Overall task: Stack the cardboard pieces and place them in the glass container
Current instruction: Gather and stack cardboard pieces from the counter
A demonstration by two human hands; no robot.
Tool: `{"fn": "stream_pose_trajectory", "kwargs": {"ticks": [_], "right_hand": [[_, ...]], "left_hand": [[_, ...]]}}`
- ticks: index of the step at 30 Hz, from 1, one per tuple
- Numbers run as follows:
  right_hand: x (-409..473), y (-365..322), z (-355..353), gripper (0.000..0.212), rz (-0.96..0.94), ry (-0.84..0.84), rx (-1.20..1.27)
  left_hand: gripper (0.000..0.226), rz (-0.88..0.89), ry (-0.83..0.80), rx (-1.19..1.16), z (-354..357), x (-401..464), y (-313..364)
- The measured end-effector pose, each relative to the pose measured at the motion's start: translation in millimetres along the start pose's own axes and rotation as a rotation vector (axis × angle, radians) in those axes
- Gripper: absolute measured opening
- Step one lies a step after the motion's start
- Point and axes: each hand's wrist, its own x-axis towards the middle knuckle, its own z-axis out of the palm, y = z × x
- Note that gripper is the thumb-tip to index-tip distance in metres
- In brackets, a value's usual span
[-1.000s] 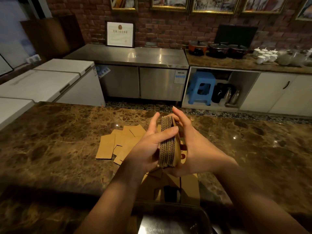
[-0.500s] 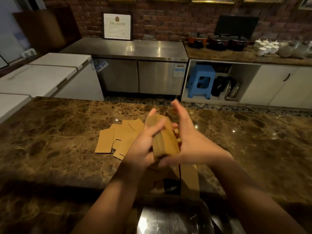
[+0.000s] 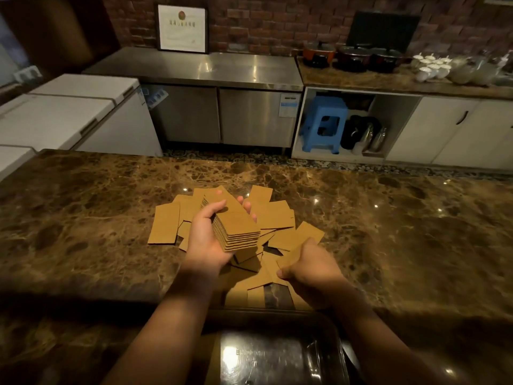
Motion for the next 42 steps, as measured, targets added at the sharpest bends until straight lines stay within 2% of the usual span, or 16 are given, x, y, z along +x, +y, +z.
{"fn": "stream_pose_trajectory", "kwargs": {"ticks": [2, 6, 8, 13, 16, 20, 22, 26, 28, 32, 34, 36, 38, 40, 42], "right_hand": [[1, 1, 0, 0.057, -0.023, -0.024, 0.012], [-2, -3, 5, 0.081, -0.154, -0.123, -0.082], [-3, -8, 10, 0.086, -0.203, -0.133, -0.135], [1, -8, 13, 0.072, -0.203, -0.138, -0.214], [3, -7, 10, 0.093, -0.226, -0.131, -0.171], [6, -11, 5, 0.085, -0.219, -0.159, -0.244], [7, -12, 3, 0.082, -0.184, -0.2, -0.243], [4, -3, -27, 0.049, -0.036, -0.347, 0.109], [-1, 7, -54, 0.037, 0.005, -0.304, 0.267], [-15, 12, -93, 0.027, -0.085, -0.235, 0.899], [-25, 2, -98, 0.023, -0.146, -0.224, 1.095], [-35, -11, -97, 0.019, -0.222, -0.231, 1.225], [-43, -23, -96, 0.027, -0.26, -0.24, 1.323], [-49, -32, -97, 0.036, -0.287, -0.228, 1.33], [-53, -38, -97, 0.028, -0.316, -0.137, 1.268]], "left_hand": [[0.028, 0.002, 0.002, 0.006, -1, 0, 0], [0.021, 0.017, 0.016, 0.005, -2, 1, 2], [0.021, 0.023, 0.019, 0.013, -1, 1, 1], [0.017, 0.014, 0.027, 0.04, -1, -1, 1], [0.024, 0.017, 0.031, 0.056, -1, -2, 2], [0.044, 0.025, 0.036, 0.064, 2, -1, 1], [0.043, 0.029, 0.034, 0.05, 2, -1, 2], [0.027, 0.05, 0.018, 0.044, 0, -2, 9], [0.027, 0.074, 0.008, 0.037, 0, -3, 13], [0.04, 0.125, -0.023, 0.088, 6, -7, 10], [0.043, 0.149, -0.037, 0.155, 16, -10, 2], [0.047, 0.187, -0.059, 0.227, 28, -15, -5], [0.056, 0.225, -0.114, 0.305, 40, -22, -10], [0.063, 0.27, -0.164, 0.358, 47, -29, -11], [0.06, 0.327, -0.166, 0.417, 49, -32, -9]]}}
